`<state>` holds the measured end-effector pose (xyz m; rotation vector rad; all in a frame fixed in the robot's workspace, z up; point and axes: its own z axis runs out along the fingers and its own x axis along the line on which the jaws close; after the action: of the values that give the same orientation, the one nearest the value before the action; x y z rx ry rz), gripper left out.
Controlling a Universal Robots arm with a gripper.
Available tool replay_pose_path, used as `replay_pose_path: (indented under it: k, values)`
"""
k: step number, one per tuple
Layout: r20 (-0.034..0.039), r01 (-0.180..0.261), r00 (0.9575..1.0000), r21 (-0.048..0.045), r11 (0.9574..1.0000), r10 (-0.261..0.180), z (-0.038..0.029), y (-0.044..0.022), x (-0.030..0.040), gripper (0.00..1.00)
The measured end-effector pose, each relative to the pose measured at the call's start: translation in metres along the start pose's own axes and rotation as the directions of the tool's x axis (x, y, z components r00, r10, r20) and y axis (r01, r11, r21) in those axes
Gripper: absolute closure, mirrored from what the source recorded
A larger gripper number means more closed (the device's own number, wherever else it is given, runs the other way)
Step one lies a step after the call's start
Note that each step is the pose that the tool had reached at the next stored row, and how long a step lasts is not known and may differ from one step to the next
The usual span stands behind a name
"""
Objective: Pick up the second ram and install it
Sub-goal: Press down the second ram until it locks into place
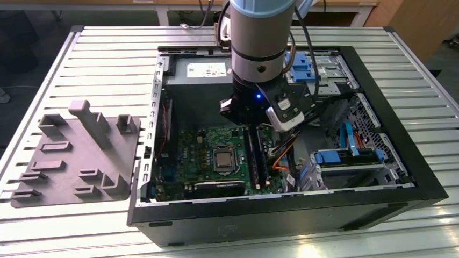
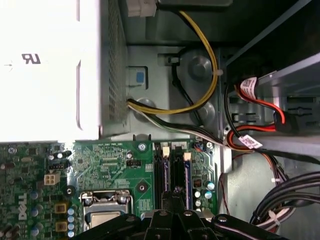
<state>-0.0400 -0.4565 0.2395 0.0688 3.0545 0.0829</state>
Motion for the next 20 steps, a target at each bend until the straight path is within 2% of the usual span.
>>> replay_pose_path:
  k: [8,20]
  values:
    - [0.0000,0.000,1.0000,0.0000,1.0000,0.000,0.0034,0.0053,0.0004,0.89]
    - [0.0000,0.000,1.0000,0.0000,1.0000,0.000,0.0061,0.0086,0.0003,0.89]
